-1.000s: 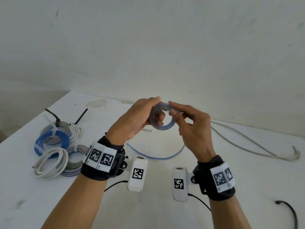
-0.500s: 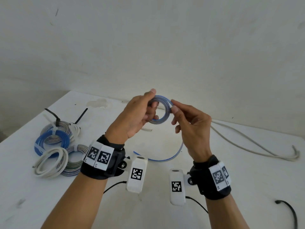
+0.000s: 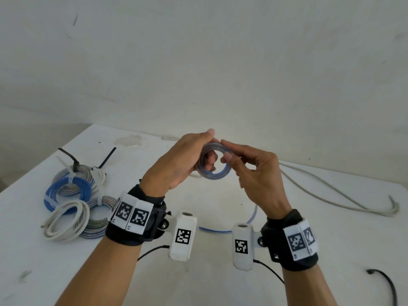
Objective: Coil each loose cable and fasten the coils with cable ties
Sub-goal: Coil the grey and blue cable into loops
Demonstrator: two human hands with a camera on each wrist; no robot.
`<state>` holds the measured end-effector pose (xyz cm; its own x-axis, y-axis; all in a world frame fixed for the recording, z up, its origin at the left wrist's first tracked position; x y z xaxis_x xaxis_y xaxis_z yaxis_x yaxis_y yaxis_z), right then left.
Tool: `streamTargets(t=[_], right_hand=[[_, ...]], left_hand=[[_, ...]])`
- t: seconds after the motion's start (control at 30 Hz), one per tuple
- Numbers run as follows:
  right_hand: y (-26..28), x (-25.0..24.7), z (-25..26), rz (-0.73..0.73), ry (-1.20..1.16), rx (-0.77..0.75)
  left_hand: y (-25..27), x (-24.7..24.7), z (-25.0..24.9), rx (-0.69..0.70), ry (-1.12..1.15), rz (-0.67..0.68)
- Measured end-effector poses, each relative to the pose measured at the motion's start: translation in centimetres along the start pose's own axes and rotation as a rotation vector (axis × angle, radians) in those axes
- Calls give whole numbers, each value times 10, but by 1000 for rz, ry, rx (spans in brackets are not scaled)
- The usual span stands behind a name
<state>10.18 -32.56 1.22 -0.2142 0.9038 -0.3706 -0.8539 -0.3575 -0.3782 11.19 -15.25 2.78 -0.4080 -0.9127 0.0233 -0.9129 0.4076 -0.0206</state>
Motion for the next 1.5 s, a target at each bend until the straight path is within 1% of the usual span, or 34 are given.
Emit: streamTargets(t=[0.1,0.2,0.27,0.33,0.43,0.5,0.57,0.7,0.87,1.0,1.13,1.33,1.5], right_hand=[[0,1,1,24,34,-10],[0,3,4,8,22,-22],[0,6,4,-45,-36,-37],[-1,11,4,-119,-135,-44],[0,15,4,-191,-176,-51],[0,12,5,-239,-168,-73],[-1,4,3,-292,-187,-90],[-2,-3,0,-361,-241,-104],[-3,1,-2,-357,-287,-99],[-3,-1,-1,-371,-265,-108],[-3,-2,0,-372,-256,-115],[-2,-1,2,-344,-180,-92],[-2,-4,5,-320,-172,-90]], left_hand=[[0,4,4,-22,-121,27],[-1,4,4,-17,-132,9],[-1,4,2,15,-83,-23],[0,4,0,38,20,-52],[-1,3,-1,52,148,-15],[0,-2,-1,72,107,-7],[0,-10,1,105,34,-48],[1,-10,6,152,65,-83],[-1,-1,6,194,181,-70],[-2,1,5,198,249,-66],[-1,2,5,218,239,-92],[-3,1,6,201,360,-118],[-4,1,6,227,345,-121]])
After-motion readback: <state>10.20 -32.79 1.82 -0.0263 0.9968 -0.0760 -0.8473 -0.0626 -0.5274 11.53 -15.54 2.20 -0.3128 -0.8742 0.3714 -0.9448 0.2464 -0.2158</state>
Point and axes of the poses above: each hand's wrist, its own y-axis away from the middle knuckle, its own x-axis out of the palm, z = x × y, the point moved 2 cm from there along -y, towards the middle knuckle, and after that the axes turned 13 degrees about z, right-handed, at the moved point
